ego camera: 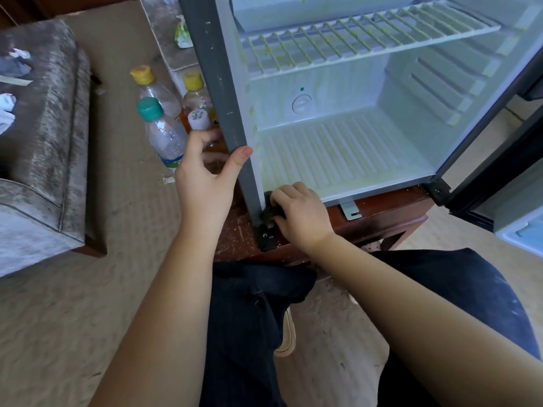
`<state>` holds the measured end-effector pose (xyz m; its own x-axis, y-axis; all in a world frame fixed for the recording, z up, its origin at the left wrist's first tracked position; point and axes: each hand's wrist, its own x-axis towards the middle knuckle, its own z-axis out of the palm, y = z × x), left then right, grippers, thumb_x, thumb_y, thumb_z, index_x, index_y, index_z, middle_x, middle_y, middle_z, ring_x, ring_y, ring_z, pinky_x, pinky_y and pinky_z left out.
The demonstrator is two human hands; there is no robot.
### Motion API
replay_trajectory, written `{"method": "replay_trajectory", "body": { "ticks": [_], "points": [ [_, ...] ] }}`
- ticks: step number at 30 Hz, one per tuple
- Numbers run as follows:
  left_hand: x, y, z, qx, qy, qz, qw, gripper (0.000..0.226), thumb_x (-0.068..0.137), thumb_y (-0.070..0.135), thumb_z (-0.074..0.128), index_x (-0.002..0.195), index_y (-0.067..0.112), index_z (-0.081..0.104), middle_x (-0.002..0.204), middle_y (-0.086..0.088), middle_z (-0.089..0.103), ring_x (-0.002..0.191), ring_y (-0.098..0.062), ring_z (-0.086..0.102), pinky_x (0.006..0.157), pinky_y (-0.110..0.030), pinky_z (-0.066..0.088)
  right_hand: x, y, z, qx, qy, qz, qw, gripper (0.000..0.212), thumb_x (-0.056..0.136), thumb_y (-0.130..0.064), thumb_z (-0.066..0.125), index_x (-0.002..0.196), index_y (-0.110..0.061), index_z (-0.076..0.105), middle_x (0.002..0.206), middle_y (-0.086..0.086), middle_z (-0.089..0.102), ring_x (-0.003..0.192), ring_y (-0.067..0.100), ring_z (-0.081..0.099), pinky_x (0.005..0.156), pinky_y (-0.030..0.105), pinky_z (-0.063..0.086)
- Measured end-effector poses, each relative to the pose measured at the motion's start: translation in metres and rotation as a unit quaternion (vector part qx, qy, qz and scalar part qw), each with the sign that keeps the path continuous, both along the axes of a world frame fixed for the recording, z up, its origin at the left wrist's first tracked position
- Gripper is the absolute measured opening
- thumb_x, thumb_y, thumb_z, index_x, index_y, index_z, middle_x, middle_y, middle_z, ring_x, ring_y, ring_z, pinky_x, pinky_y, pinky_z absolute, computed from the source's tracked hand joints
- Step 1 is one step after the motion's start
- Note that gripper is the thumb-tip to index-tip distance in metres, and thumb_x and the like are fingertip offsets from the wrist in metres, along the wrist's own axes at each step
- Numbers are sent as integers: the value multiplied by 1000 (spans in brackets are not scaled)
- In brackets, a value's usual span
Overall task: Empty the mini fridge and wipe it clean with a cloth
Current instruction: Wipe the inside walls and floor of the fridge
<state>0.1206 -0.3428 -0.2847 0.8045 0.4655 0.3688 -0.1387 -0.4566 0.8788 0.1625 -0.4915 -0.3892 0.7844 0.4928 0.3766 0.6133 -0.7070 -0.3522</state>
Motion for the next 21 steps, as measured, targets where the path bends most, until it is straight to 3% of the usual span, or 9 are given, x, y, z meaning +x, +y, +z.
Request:
{"method": "replay_trajectory", "body": {
  "ticks": [3, 7, 13, 16, 21],
  "points": [
    [-1, -1, 1, 2, -3, 2, 1000, 31, 84, 30, 75, 107, 22, 56, 108, 14, 66, 83, 0, 63, 78, -23, 52, 7, -25, 1, 3, 5, -24, 1000, 26, 60, -1, 71, 81, -9, 60, 81, 4, 62, 79, 31, 54, 64, 31, 37],
    [0, 2, 0, 6, 0, -9, 1000, 33, 84, 30, 75, 109, 21, 57, 106, 16, 65, 83, 2, 63, 77, -21, 51, 28, -103, 2, -15, 18, -132, 991, 24, 64, -2, 72, 85, -8, 61, 86, 7, 64, 85, 33, 54, 64, 33, 41],
    [1, 5, -1, -1, -5, -11, 1000, 38, 80, 35, 75, 109, 17, 58, 106, 13, 67, 80, 0, 64, 79, -33, 54, 59, -186, 17, 4, 104, -314, 944, 20, 76, -8, 73, 80, -15, 55, 90, 10, 55, 94, 34, 53, 67, 30, 33],
    [2, 5, 0, -7, -2, -10, 1000, 36, 79, 36, 76, 105, 21, 57, 107, 9, 68, 81, -3, 65, 80, -38, 55, 57, -167, 17, 8, 129, -303, 944, 17, 77, -11, 73, 88, -14, 61, 96, 12, 61, 95, 32, 55, 69, 30, 37],
    [2, 4, 1, -4, 1, -6, 1000, 33, 79, 34, 76, 103, 23, 56, 108, 8, 68, 78, -1, 64, 79, -32, 54, 23, -66, 17, 22, 147, -170, 974, 28, 75, -14, 72, 102, -14, 66, 107, 8, 63, 105, 28, 54, 81, 33, 44]
  ]
}}
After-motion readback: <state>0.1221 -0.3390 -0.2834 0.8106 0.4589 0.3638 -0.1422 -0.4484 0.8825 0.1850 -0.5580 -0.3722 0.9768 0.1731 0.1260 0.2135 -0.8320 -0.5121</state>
